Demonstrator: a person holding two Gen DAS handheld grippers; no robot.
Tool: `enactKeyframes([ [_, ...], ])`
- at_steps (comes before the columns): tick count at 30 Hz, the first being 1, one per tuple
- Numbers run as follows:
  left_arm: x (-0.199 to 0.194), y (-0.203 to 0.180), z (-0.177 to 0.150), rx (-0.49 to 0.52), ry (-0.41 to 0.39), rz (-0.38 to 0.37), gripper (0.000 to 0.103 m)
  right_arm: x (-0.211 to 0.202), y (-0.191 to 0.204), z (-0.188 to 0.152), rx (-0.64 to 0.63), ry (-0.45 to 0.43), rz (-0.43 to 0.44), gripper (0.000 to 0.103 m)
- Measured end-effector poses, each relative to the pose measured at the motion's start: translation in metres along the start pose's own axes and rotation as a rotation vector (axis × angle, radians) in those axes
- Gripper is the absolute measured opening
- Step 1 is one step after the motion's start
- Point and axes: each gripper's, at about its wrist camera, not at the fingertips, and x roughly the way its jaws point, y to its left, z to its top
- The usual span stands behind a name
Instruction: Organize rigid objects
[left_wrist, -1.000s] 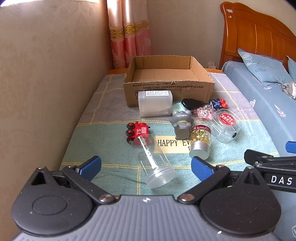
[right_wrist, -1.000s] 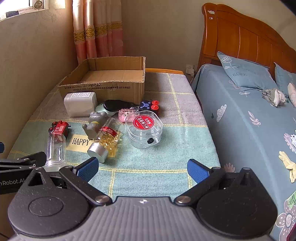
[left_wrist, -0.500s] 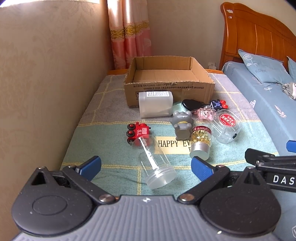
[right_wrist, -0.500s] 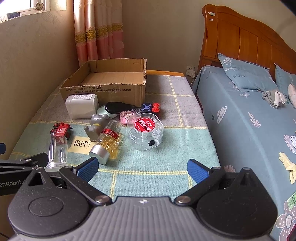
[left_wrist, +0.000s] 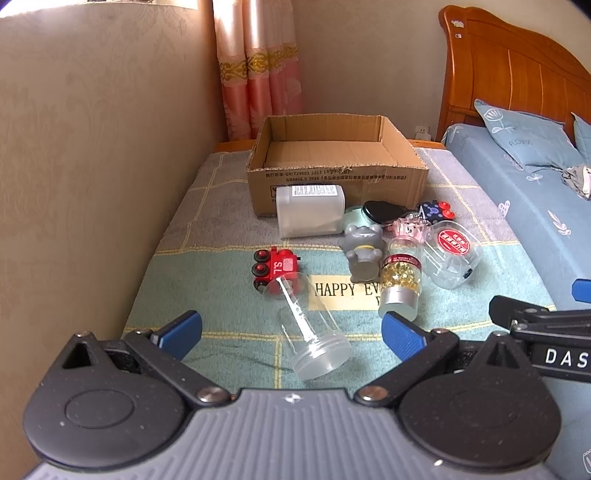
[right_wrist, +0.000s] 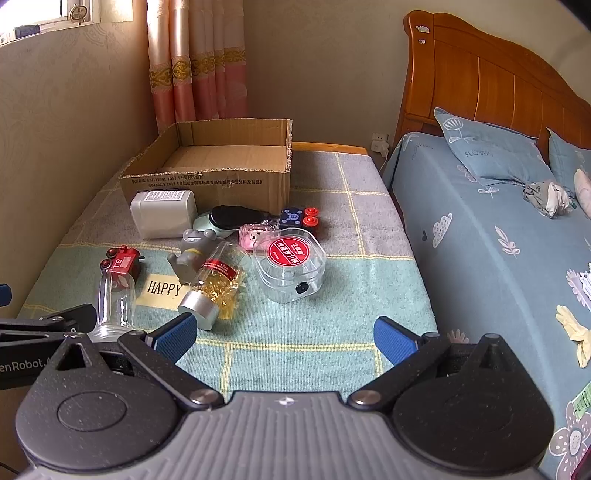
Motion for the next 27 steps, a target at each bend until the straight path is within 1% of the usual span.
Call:
enactKeyframes([
  [12,0.0016,-0.0013,0.0033,0.012,-0.001,-0.005,0.102,0.0011,-0.0011,0.0042,0.004,-0.001,-0.007,0.103],
  [21,0.0035,-0.0023,0.0081,0.043,-0.022,-0.016,0.102,0.002,-0.0015,0.0059,0.002,-0.017,-0.009,0.103],
  [27,0.0098,0.0028,0.0089,0.049,-0.034,-0.076,0.102,0.0051,-0.0022,0.0069,-0.007,-0.034,0.007,0.103],
])
